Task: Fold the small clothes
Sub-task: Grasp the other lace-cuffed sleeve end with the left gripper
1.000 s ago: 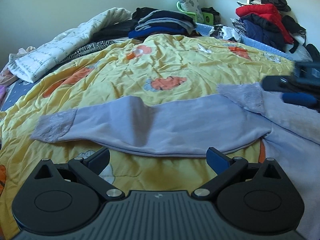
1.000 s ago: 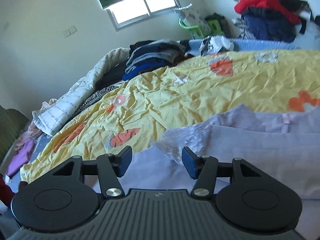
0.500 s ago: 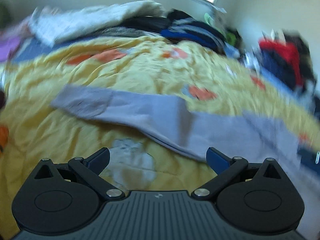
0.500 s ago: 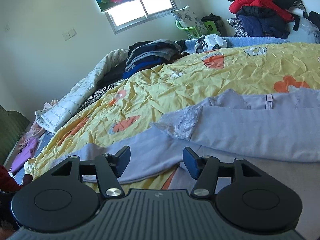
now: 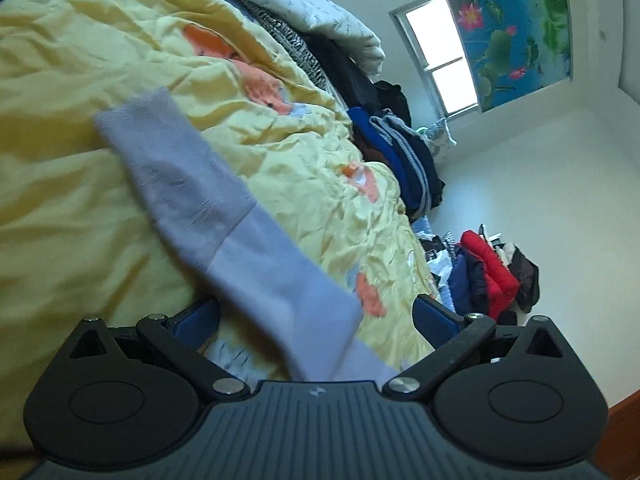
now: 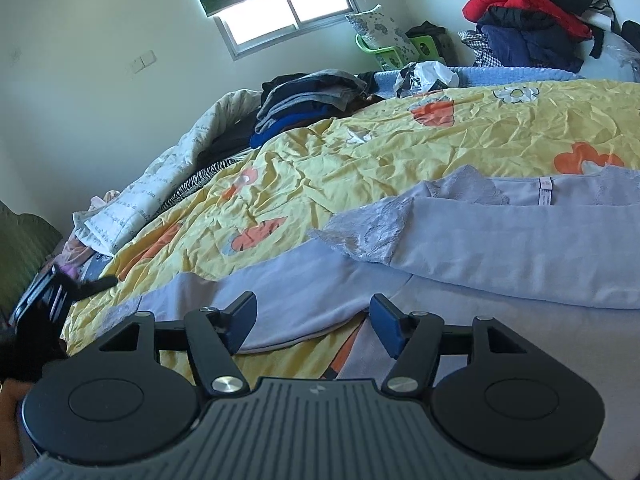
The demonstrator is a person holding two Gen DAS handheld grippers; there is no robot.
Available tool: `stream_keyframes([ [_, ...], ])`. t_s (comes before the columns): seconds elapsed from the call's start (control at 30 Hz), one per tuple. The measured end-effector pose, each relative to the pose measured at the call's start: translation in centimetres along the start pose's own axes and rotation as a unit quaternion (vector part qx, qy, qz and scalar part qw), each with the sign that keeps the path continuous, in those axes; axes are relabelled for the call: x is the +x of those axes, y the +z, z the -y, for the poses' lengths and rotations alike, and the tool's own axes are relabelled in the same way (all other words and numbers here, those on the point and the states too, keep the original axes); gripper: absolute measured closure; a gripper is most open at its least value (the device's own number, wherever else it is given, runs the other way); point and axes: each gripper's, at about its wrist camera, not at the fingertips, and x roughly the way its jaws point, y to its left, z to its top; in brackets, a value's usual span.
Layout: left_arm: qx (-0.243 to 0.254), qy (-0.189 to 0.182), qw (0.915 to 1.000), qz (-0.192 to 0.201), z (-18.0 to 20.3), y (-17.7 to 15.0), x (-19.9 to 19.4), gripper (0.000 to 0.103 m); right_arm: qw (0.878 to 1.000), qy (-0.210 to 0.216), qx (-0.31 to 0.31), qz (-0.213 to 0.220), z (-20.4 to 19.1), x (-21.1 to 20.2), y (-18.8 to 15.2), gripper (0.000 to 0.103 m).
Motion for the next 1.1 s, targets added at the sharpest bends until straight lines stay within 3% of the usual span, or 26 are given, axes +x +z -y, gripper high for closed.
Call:
stream_keyframes([
  [0.33,-0.043,0.013,0.9971,0.062,-0.3,2.2,1.6,0.001,1.0,0.001,0.001,-0.011,0.0,0.5,-0.5,0.036],
  [0.4,-0.052,0.016,0.9965,0.063,-0.4,2.3,1.9,0.027,1.0,0.002,-0.004,-0.012,-0.2,0.5,-0.5,0.036],
  [0.43,-0.061,0.022,0.9965,0.053,-0.7,2.3,2.2,0.057,1.0,0.003,-0.006,-0.011,-0.3,0.5,-0.5,0.035],
  [0.47,-0.071,0.03,0.9961,0.044,-1.0,2.3,2.6,0.072,1.0,0.005,-0.006,-0.011,-0.3,0.4,-0.4,0.034],
  [0.5,-0.089,0.041,0.9946,0.036,-1.7,2.3,3.0,0.075,1.0,0.007,-0.007,-0.01,-0.3,0.4,-0.4,0.034],
  [0.53,-0.099,0.044,0.9935,0.036,-2.1,2.2,3.0,0.088,1.0,0.007,-0.007,-0.009,-0.2,0.4,-0.3,0.034],
  [0.57,-0.102,0.05,0.9929,0.037,-2.5,2.1,3.1,0.092,1.0,0.007,-0.006,-0.009,-0.2,0.4,-0.3,0.033],
  [0.7,-0.038,0.078,0.9945,0.057,-1.5,1.7,2.7,0.099,1.0,0.009,-0.002,-0.01,0.0,0.3,-0.4,0.033],
  [0.83,0.054,0.103,0.9892,0.09,1.3,1.1,1.8,0.099,1.0,0.008,0.002,-0.009,0.4,0.1,-0.5,0.033],
  [0.97,0.173,0.112,0.9709,0.121,5.6,-0.3,1.0,0.099,1.0,-0.005,0.001,-0.005,1.1,-0.2,-0.6,0.033],
  [1.1,0.259,0.104,0.95,0.14,9.6,-2.5,0.5,0.099,0.998,-0.059,-0.034,0.006,1.7,-0.7,-0.8,0.032],
])
